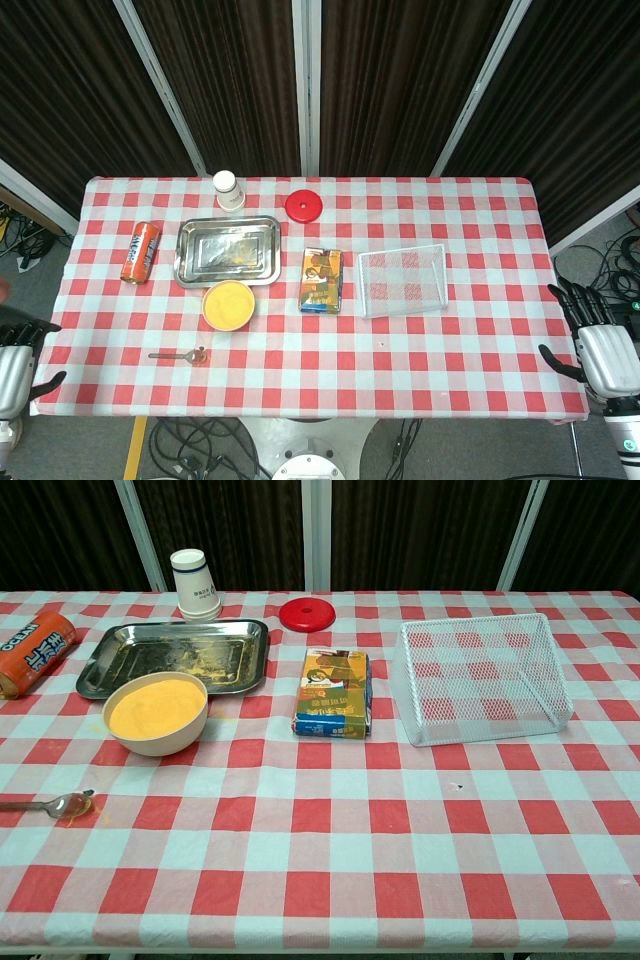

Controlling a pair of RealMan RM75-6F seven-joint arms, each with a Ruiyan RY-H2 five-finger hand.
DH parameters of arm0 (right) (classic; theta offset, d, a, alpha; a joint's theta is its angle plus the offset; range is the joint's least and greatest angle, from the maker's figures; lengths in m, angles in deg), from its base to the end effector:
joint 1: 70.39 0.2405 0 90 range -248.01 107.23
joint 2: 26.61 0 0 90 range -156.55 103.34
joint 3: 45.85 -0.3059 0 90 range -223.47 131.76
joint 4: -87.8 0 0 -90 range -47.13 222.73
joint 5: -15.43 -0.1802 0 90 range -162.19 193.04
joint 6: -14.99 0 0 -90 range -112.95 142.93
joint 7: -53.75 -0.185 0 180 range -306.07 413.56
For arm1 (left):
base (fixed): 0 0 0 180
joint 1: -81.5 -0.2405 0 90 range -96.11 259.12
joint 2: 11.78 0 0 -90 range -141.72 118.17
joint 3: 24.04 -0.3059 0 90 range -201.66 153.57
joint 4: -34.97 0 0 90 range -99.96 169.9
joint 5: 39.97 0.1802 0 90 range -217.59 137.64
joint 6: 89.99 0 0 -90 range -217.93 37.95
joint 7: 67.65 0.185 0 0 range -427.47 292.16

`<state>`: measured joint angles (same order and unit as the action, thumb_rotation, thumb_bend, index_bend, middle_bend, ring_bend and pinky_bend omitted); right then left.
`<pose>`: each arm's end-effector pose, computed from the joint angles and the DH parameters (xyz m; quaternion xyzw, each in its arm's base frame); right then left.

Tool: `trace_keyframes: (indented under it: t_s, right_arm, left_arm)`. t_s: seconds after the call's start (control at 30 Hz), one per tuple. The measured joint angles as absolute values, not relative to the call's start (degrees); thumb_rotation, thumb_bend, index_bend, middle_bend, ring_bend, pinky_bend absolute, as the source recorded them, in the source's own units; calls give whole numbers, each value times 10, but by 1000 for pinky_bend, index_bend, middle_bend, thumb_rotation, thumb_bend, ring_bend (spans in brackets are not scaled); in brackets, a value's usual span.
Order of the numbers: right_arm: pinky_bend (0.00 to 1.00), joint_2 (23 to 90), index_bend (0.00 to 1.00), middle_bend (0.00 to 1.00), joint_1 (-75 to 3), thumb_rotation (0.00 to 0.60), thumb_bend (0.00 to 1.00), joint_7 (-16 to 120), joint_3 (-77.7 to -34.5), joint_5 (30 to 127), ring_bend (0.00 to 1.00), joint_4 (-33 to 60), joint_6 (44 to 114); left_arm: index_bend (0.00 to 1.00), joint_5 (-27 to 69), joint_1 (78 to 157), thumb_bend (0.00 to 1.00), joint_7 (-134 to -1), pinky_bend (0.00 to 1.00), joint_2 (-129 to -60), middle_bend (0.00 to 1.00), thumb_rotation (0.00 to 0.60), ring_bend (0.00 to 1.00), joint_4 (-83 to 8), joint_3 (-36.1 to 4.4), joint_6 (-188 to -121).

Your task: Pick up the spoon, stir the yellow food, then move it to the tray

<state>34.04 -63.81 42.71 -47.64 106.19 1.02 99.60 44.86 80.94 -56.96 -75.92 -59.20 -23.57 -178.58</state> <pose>-0.3438 -0.2312 0.2277 0.6198 -0.3813 0.4108 0.5493 -0.3602 0.1822 0.2098 -0.5961 -0.3684 -0.3131 0.6410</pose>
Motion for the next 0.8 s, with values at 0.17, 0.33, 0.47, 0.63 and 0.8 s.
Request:
trace_keyframes:
  t_s: [0.17, 0.33, 0.47, 0.63, 0.8]
  right_arm:
    - [0, 340, 0, 8, -637, 600, 210, 427, -476, 1062, 0, 11, 993]
    - [0, 339, 0, 8, -636, 600, 209, 425, -478, 1062, 0, 12, 995]
    - [0, 338, 0, 8, -634, 600, 208, 424, -481, 1063, 0, 12, 997]
    - [0, 337, 0, 8, -628, 600, 208, 428, -483, 1063, 0, 10, 991]
    - [0, 336, 0, 8, -624, 600, 207, 431, -485, 1058, 0, 9, 981]
  left_arm:
    - [389, 447, 809, 90, -566, 235, -760, 387, 600, 300, -593, -236, -1784]
    - [389, 446, 813, 89, -562, 235, -762, 388, 600, 300, -592, -234, -1779]
    - [390, 443, 824, 99, -560, 273, -760, 394, 600, 302, -594, -232, -1758]
    - [429, 436, 855, 132, -557, 429, -764, 465, 600, 381, -590, -226, -1707]
    - [482, 426, 897, 161, -554, 722, -793, 624, 600, 582, -567, -217, -1647]
